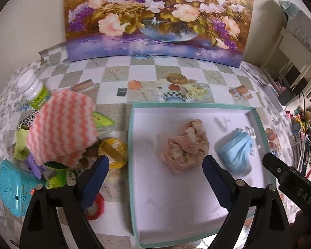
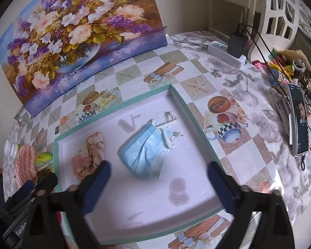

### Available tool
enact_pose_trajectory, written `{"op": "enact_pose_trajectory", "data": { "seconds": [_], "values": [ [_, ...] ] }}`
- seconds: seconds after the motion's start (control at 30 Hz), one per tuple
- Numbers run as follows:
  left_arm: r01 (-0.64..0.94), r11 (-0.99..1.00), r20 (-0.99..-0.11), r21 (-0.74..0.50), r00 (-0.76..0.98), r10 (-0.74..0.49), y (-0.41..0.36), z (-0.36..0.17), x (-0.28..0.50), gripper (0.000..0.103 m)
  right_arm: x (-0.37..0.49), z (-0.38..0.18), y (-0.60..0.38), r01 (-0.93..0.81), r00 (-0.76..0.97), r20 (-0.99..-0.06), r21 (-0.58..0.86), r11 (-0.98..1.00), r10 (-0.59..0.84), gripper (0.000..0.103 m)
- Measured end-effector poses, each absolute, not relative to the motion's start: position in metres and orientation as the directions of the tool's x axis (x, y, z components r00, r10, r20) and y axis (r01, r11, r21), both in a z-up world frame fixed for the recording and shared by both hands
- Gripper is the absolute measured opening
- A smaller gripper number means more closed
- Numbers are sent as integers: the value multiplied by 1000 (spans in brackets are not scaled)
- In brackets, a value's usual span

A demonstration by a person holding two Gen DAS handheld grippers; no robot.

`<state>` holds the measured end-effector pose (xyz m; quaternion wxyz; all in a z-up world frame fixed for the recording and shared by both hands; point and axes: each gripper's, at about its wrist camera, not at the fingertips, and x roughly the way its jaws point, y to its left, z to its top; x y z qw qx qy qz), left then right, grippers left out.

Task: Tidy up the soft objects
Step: 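Move both grippers back toward the pile of soft items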

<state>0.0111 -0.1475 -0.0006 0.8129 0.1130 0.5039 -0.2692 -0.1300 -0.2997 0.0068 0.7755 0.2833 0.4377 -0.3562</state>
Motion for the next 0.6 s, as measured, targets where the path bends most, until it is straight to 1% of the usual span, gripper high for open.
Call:
{"op": "enact_pose_trajectory", "data": {
  "seconds": [0.1,0.2,0.43,0.53,0.6],
  "values": [
    [554,829,-871,-80,365,-328,-146,2,11,93,-128,11,-297,795,367,-870,109,597,-330,103],
    [555,828,-857,-79,386,-341,-144,6,10,98,-126,13,-293,786,375,-863,101,610,-339,103],
    [529,838,-811,-131,429,-398,-132,19,15,98,-119,23,-286,774,407,-844,116,623,-348,103],
    [516,844,-805,-143,436,-403,-128,22,17,99,-115,31,-283,776,413,-822,93,624,-391,103],
    [537,829,-806,-156,415,-421,-128,24,17,99,-114,35,-280,771,425,-806,83,632,-412,103]
  ]
}}
